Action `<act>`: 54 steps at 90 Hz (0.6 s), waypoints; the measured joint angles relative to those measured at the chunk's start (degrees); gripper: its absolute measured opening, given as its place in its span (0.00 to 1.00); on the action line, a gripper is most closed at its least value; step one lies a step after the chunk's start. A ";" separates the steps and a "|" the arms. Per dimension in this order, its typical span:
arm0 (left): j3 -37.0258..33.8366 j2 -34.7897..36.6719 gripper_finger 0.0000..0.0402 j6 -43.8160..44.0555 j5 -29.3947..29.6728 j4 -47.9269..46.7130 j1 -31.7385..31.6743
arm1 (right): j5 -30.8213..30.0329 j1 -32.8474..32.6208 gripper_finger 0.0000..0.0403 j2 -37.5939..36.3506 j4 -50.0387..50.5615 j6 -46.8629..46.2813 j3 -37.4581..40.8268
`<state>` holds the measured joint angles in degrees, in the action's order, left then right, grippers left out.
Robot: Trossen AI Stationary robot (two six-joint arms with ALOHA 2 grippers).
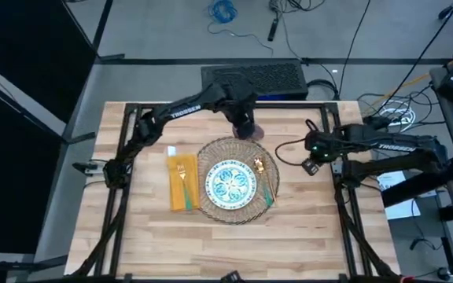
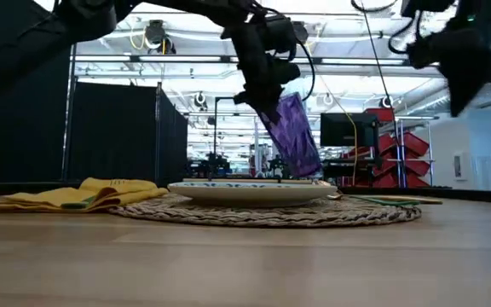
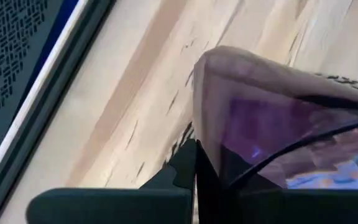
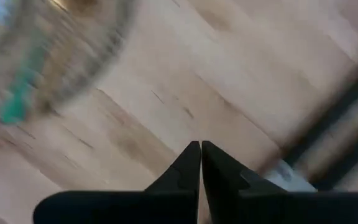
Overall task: Set table place
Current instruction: Put the purple cup to the top right of the tablemat
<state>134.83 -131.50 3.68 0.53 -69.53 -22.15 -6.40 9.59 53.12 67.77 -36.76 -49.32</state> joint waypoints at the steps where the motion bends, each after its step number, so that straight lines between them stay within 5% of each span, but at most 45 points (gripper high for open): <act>1: 0.01 0.00 0.00 0.00 0.36 -0.28 0.09 | 0.03 -0.01 0.00 0.14 -1.16 0.45 0.12; 22: 0.02 0.02 0.00 0.88 6.72 -4.33 -0.51 | 0.57 1.49 0.00 6.84 -16.21 7.25 0.99; 43: 0.02 0.04 0.00 5.98 7.92 -3.72 0.25 | 0.27 1.69 0.00 13.38 -43.80 16.17 0.97; 54: 0.02 0.07 0.00 9.35 10.17 -2.46 1.11 | 0.01 3.41 0.01 15.22 -46.89 17.89 0.07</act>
<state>134.85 -131.44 13.03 10.70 -71.99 -21.04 -6.39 13.00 68.34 20.88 -18.88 -49.26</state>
